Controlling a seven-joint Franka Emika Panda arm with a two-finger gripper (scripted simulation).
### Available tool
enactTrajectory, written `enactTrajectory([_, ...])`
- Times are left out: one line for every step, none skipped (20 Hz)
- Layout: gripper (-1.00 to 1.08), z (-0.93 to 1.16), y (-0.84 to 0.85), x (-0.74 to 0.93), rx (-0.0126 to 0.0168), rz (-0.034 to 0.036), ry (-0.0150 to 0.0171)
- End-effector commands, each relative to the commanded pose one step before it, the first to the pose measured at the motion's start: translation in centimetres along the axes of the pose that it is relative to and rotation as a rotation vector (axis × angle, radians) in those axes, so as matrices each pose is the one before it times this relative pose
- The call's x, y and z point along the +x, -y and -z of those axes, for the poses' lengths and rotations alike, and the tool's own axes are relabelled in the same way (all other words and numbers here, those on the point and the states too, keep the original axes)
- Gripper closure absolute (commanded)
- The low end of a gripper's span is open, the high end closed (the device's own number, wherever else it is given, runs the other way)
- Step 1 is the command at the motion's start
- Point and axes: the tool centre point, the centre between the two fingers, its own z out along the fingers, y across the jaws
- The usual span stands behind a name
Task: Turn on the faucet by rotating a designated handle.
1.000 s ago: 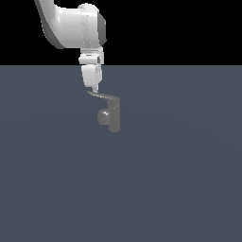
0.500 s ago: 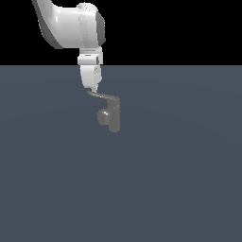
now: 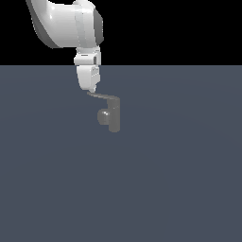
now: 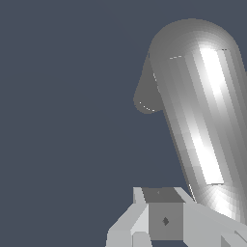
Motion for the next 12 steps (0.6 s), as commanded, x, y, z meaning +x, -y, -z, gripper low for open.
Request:
enactTrajectory([1.08, 0.002, -0.778, -0.079, -0.00442, -0.00028, -0.00055])
enactTrajectory([1.08, -0.001, -0.24, -0.045, 0.0, 0.0, 0.0])
enactTrajectory([1.08, -0.001, -0.242, -0.045, 0.0, 0.0, 0.0])
enactTrajectory([1.08, -0.001, -0.243, -0.045, 0.0, 0.0, 0.0])
enactTrajectory([1.08, -0.001, -0.245, -0.046, 0.0, 0.0, 0.0])
enactTrajectory([1.08, -0.001, -0.246, -0.046, 0.0, 0.0, 0.0])
enactTrajectory([1.08, -0.001, -0.248, -0.046, 0.0, 0.0, 0.0])
enactTrajectory([1.08, -0.001, -0.249, -0.047, 0.0, 0.0, 0.0])
enactTrajectory([1.08, -0.001, -0.25, -0.047, 0.0, 0.0, 0.0])
enactTrajectory([1.08, 0.013, -0.25, -0.023, 0.00025, -0.00041, -0.00011])
enactTrajectory([1.08, -0.001, -0.253, -0.048, 0.0, 0.0, 0.0])
enactTrajectory([1.08, -0.001, -0.254, -0.048, 0.0, 0.0, 0.0])
